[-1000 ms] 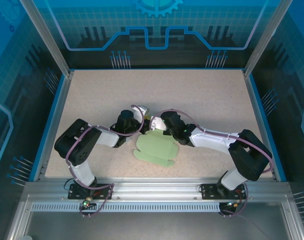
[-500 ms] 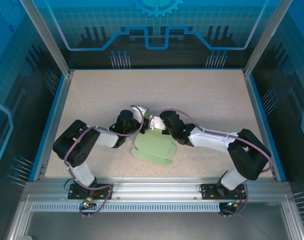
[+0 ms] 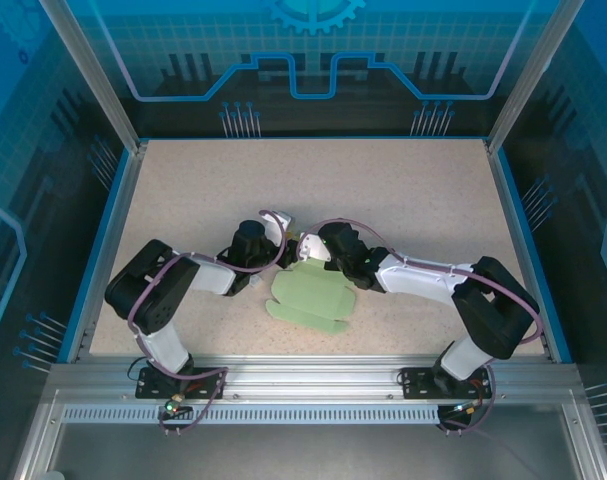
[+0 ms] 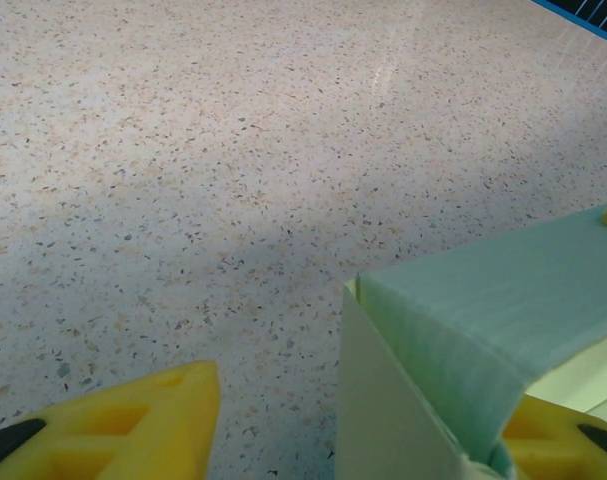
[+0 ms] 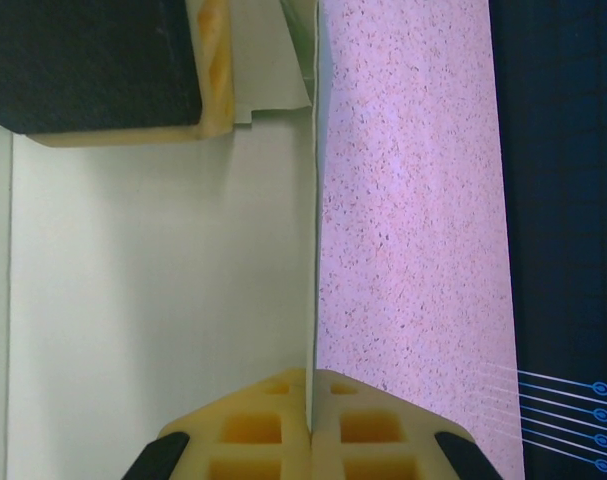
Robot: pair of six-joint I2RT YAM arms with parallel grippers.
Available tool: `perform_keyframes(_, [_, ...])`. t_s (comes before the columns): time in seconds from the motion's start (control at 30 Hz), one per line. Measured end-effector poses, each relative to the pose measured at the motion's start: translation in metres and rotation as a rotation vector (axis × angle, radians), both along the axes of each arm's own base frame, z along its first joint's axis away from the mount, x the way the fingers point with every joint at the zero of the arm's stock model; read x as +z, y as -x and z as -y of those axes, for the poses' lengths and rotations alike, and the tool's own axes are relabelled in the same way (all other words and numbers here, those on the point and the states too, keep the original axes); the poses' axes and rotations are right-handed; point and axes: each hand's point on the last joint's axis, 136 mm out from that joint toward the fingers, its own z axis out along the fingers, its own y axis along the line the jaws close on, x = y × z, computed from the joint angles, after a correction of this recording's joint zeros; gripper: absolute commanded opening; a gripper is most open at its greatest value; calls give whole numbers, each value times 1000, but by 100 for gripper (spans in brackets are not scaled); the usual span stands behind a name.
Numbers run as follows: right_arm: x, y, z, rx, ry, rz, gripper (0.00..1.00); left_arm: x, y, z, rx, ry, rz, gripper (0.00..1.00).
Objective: Fold the paper box
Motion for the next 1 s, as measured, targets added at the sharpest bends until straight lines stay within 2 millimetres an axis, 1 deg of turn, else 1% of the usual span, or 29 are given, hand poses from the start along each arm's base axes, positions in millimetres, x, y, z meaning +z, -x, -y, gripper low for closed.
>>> perform_keyframes(0.07, [-1,0,1,-4,5,1,1,2,0,0,0,5,1,52])
perform_keyframes(0.23, [-1,-1,2,-9,9,3,1,3,3,1,-11,8,-3,43])
perform_keyframes(0.4, [-1,-1,2,-11,6,2,1,2,3,2,-19,8,-10,44])
perform_keyframes(0.6, [-2,0,5,-24,10,-4,1,0,-2,7,-32,15,-11,45])
perform_keyframes(0.77, [-3,0,6,-30,11,-5,1,0,-3,10,-41,21,-8,41])
perform_keyframes(0.9, [-3,0,7,-33,14,-5,1,-1,-3,10,-41,20,-9,49])
perform_keyframes(1.0, [-1,0,6,-36,13,-8,1,-5,-4,10,-41,18,-14,48])
